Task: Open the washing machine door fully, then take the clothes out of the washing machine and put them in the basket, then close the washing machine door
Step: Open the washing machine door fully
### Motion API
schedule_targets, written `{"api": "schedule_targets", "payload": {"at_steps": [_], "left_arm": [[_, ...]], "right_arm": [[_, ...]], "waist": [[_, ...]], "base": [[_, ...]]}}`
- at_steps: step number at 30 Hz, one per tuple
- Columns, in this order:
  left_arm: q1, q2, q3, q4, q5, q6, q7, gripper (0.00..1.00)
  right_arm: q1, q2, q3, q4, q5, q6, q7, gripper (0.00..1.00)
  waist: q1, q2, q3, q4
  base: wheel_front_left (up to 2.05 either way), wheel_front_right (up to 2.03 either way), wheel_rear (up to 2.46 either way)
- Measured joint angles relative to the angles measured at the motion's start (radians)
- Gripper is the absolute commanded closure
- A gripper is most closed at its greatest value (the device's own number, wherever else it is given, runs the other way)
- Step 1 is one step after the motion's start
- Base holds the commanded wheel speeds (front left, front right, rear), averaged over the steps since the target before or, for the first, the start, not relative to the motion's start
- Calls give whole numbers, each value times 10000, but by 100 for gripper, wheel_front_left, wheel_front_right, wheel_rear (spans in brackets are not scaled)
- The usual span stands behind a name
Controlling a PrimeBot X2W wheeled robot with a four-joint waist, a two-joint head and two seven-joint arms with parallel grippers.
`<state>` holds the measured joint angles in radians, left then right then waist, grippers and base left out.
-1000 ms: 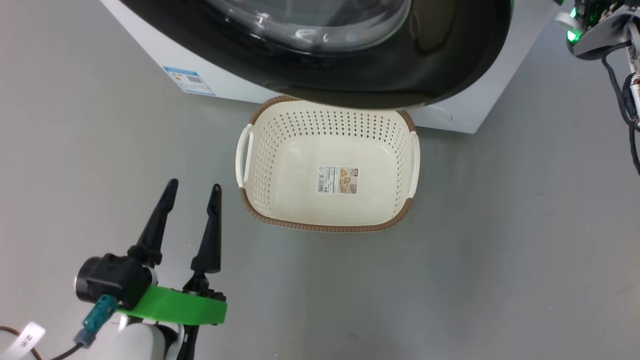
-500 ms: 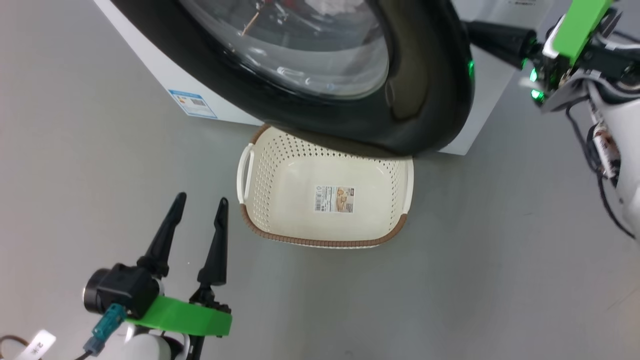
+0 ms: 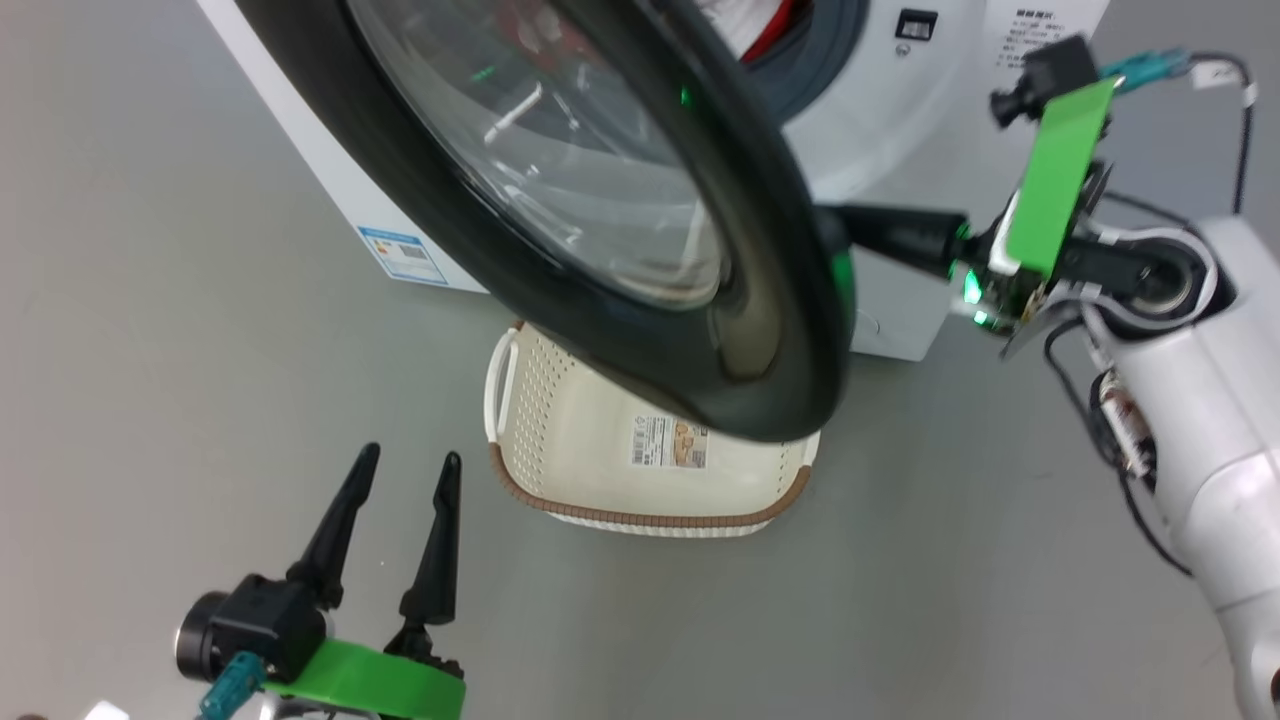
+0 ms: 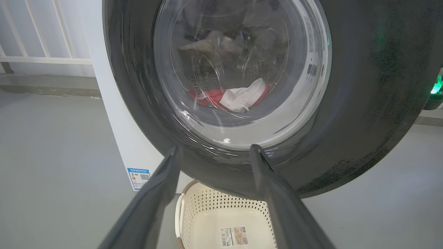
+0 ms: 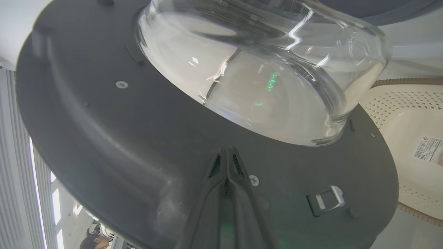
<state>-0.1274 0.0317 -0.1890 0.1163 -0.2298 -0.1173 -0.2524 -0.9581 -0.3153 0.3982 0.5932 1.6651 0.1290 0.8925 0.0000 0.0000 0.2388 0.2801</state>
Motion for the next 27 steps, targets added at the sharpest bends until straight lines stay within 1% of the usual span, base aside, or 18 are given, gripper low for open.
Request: {"api": "schedule_targets", "payload": {"at_steps": [12, 27], "left_arm": [[433, 8, 21, 69, 88, 29, 2, 0], [628, 12, 12, 157, 86, 121, 0, 0]], "right_arm": [[1425, 424, 355, -1402, -4, 0, 274, 100], [2143, 1068, 573, -2084, -290, 0, 401, 100]], "waist": [[0, 0, -514, 326], [0, 0, -835, 1104]], "base": [[0, 0, 0], [0, 0, 0]]}}
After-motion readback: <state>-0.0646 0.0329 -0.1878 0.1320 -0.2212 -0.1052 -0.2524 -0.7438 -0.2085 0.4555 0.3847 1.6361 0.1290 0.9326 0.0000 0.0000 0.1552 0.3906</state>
